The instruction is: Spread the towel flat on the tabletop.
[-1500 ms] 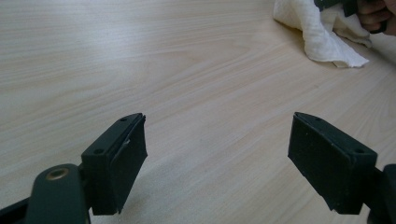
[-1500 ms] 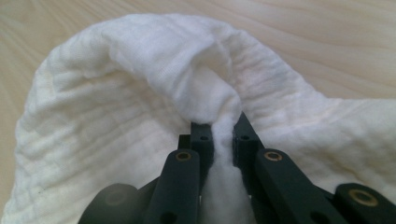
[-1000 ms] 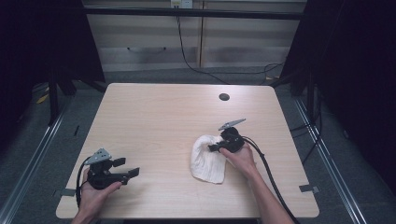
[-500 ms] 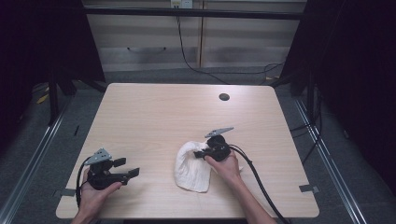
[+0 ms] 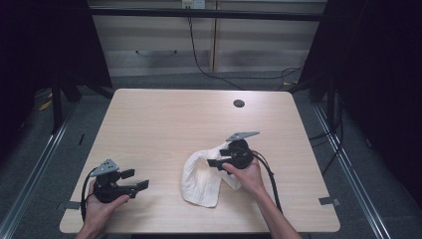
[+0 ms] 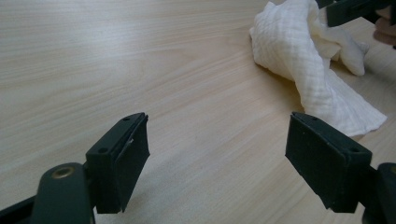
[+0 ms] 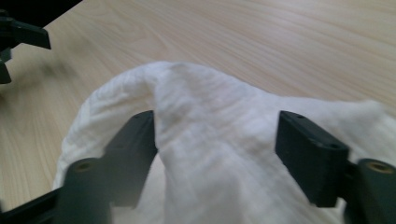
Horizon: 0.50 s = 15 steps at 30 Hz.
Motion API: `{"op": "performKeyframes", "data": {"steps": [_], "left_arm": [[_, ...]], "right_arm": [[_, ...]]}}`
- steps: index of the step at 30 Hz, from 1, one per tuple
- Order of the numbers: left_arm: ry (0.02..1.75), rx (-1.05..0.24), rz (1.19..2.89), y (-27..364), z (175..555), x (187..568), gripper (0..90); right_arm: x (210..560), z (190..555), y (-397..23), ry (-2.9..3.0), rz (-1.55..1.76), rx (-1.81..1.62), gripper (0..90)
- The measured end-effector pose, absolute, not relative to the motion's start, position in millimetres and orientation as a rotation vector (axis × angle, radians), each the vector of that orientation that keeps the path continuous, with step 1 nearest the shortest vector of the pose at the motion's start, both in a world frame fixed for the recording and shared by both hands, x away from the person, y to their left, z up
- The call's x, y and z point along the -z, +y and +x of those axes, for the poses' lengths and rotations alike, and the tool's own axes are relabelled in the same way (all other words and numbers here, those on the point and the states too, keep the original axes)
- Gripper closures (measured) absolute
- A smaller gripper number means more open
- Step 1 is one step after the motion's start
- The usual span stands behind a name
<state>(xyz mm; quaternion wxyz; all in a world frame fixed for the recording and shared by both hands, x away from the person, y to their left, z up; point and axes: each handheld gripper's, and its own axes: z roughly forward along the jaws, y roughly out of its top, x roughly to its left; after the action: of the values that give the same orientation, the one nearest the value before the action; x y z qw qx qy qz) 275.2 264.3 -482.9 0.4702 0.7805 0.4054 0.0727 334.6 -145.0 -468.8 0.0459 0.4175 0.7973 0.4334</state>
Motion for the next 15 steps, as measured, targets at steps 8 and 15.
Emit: {"op": "performKeyframes", "data": {"steps": [8,15], "left_arm": [[0.963,-0.138,1.931,259.2,275.3,484.4,20.3],[0.921,-0.065,1.895,254.4,270.7,480.9,19.6]], "right_arm": [[458.8,303.8,-199.0,2.349,1.283,-1.296,25.5],[466.0,272.5,-235.2,2.278,1.335,-1.297,27.0]]}}
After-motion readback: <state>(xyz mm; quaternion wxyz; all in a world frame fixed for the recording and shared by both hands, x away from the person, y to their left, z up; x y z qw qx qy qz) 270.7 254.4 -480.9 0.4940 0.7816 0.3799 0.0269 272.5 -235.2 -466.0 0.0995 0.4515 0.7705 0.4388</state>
